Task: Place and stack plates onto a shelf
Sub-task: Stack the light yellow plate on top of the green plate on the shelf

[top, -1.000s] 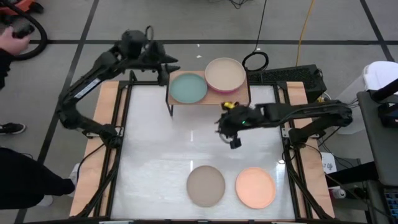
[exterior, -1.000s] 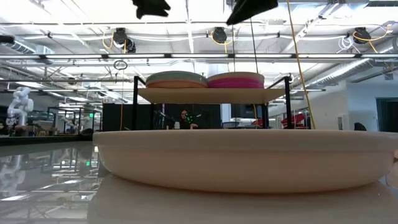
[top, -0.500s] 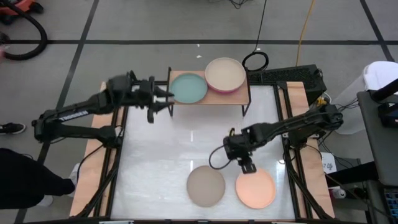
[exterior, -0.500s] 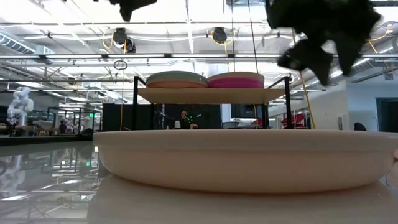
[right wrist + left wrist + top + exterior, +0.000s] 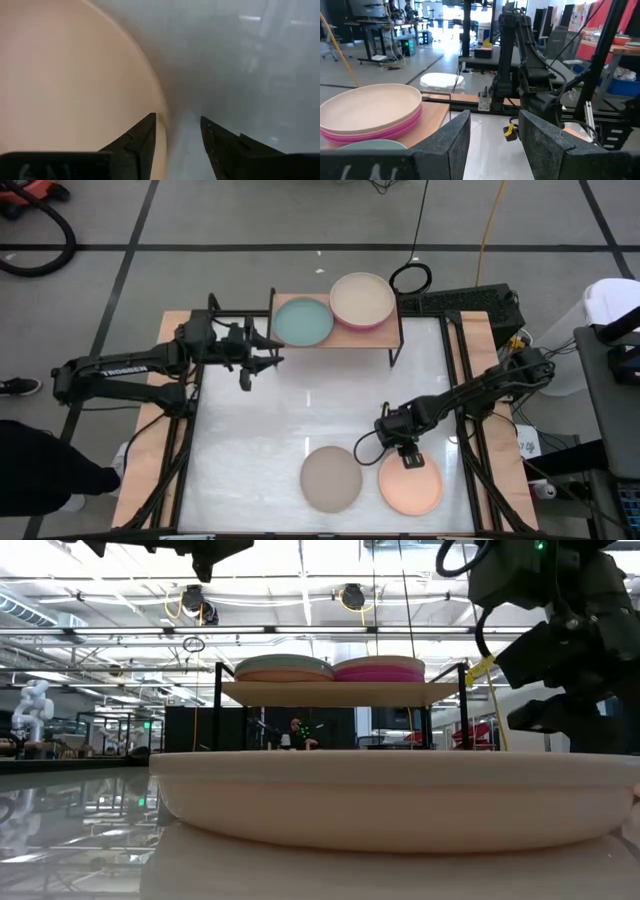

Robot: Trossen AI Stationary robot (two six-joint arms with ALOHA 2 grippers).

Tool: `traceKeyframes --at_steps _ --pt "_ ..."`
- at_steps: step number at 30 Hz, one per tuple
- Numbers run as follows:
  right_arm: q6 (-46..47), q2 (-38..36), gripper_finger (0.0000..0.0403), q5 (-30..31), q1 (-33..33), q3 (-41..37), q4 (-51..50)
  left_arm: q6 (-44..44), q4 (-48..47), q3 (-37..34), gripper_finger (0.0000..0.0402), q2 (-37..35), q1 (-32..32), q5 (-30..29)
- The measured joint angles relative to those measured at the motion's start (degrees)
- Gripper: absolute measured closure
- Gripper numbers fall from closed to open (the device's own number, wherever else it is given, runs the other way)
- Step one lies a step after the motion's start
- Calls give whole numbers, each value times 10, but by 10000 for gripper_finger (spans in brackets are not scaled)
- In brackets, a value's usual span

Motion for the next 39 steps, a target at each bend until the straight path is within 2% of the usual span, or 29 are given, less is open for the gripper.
traceKeyframes --at_steps 4,9,11,16,22,26,28,33,39 --pt "5 0 294 -1 0 -10 -3 0 -1 0 229 0 -2 0" --pt "11 -7 375 -2 0 -11 -5 0 -1 0 229 0 -2 0" --pt "10 -18 394 1 -1 -11 -6 1 -1 0 229 0 -2 0" --pt "13 -61 400 49 -10 -1 -16 5 -2 0 229 0 -2 0" --pt "-41 -141 401 164 -57 43 -12 21 -1 0 229 0 -2 -1" --pt "-76 -187 401 240 -110 74 65 41 -8 0 229 -21 4 -2" --pt "-81 -200 402 232 -148 85 136 64 -35 9 229 -55 15 -9" --pt "-81 -204 402 159 -246 107 286 92 -85 14 229 -171 53 -33" --pt "-83 -148 402 101 -350 180 332 77 -127 -13 229 -277 90 -44"
